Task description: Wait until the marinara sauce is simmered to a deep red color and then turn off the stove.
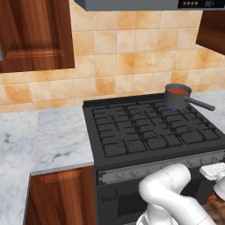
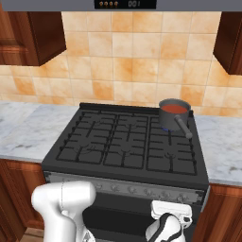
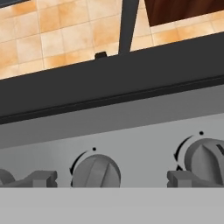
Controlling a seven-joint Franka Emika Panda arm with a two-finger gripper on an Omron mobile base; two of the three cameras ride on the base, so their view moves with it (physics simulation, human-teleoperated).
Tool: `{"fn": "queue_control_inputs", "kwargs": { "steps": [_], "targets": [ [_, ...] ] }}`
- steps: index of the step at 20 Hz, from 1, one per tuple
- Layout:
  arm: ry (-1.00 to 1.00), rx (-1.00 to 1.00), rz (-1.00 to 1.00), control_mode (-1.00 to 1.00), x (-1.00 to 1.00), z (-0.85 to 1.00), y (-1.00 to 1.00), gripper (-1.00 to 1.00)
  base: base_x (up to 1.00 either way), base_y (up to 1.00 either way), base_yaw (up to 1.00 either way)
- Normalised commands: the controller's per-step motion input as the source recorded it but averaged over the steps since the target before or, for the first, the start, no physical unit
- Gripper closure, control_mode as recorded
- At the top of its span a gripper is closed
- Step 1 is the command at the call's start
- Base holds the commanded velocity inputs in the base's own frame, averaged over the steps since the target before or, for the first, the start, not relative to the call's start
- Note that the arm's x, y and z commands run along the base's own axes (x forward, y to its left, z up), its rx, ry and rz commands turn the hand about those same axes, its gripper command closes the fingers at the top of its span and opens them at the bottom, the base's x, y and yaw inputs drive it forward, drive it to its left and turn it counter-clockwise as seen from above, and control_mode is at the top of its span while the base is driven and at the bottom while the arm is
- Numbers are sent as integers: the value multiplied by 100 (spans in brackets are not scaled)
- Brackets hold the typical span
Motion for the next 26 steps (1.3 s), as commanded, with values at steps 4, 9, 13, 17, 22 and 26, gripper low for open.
{"fn": "queue_control_inputs", "kwargs": {
  "steps": [4, 9, 13, 17, 22, 26],
  "targets": [
    [0, -6, 0, -100, 0, -1, 0, -100, 0, 0, 0],
    [0, -9, 0, -100, 0, -6, 0, -100, 0, 0, 0],
    [0, -10, 0, -100, 0, -5, 0, -100, 0, 0, 0],
    [-1, -9, 0, -100, 0, 0, 0, -100, 0, 0, 0],
    [-4, -11, 0, -100, 0, 0, 0, -100, 0, 0, 0],
    [-9, -11, 0, -100, 0, 0, 0, -100, 0, 0, 0]
  ]
}}
